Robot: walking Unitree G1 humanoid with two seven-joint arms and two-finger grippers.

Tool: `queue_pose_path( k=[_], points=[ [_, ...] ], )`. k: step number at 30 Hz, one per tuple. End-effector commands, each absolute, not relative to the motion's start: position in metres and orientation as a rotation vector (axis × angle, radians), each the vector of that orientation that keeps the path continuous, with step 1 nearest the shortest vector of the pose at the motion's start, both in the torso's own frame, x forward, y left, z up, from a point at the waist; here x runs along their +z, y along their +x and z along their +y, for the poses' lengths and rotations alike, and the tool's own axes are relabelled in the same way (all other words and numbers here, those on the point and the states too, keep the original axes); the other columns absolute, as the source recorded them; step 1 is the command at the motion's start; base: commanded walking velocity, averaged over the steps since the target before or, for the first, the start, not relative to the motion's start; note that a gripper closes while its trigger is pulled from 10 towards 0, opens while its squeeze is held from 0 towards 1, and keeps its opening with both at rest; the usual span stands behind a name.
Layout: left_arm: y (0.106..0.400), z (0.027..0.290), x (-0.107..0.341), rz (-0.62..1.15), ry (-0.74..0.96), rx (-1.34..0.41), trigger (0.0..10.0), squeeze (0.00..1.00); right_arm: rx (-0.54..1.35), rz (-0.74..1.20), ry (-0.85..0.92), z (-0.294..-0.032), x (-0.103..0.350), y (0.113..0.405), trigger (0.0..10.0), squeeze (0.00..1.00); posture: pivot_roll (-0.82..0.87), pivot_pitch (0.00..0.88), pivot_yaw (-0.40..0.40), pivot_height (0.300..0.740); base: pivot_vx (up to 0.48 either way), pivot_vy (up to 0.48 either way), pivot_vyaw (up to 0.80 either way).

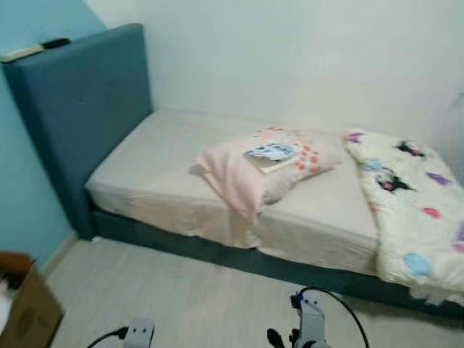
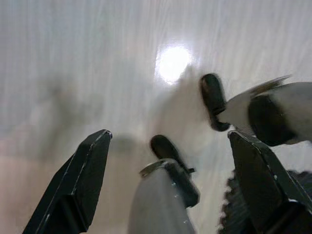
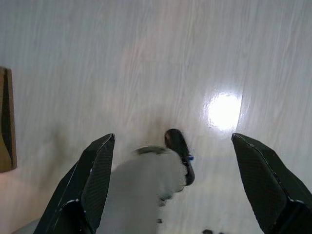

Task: Clean up the room

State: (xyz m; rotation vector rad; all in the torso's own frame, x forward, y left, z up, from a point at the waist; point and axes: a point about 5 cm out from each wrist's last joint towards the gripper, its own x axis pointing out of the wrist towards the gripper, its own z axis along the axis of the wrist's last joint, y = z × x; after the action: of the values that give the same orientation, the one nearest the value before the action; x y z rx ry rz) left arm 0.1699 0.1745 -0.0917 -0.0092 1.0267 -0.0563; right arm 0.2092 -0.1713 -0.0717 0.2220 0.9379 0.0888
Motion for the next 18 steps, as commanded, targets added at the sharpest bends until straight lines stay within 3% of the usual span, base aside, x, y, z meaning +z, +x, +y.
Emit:
queue_pose_path(
  k=[1,5,18],
  points=[
    [0.1714,0.1703,-0.0915,1.023,-0.005,-0.072,10.0,0.0,0.078,0.944,0.215,-0.175,-0.0717,0.2088,10.0,0.0,-0.13,0.0,-0.026,0.734,0.0,0.0,-0.77],
    [0.1715,0.1702,-0.0914,1.023,-0.005,-0.072,10.0,0.0,0.078,0.94,0.214,-0.1749,-0.0714,0.2094,10.0,0.0,-0.13,0.0,-0.026,0.734,0.0,0.0,-0.76],
    [0.172,0.17,-0.0912,1.021,-0.002,-0.073,10.0,0.0,0.106,0.923,0.216,-0.1727,-0.0694,0.2124,10.0,0.0,-0.14,0.0,-0.025,0.74,0.0,0.0,0.0]
  ],
)
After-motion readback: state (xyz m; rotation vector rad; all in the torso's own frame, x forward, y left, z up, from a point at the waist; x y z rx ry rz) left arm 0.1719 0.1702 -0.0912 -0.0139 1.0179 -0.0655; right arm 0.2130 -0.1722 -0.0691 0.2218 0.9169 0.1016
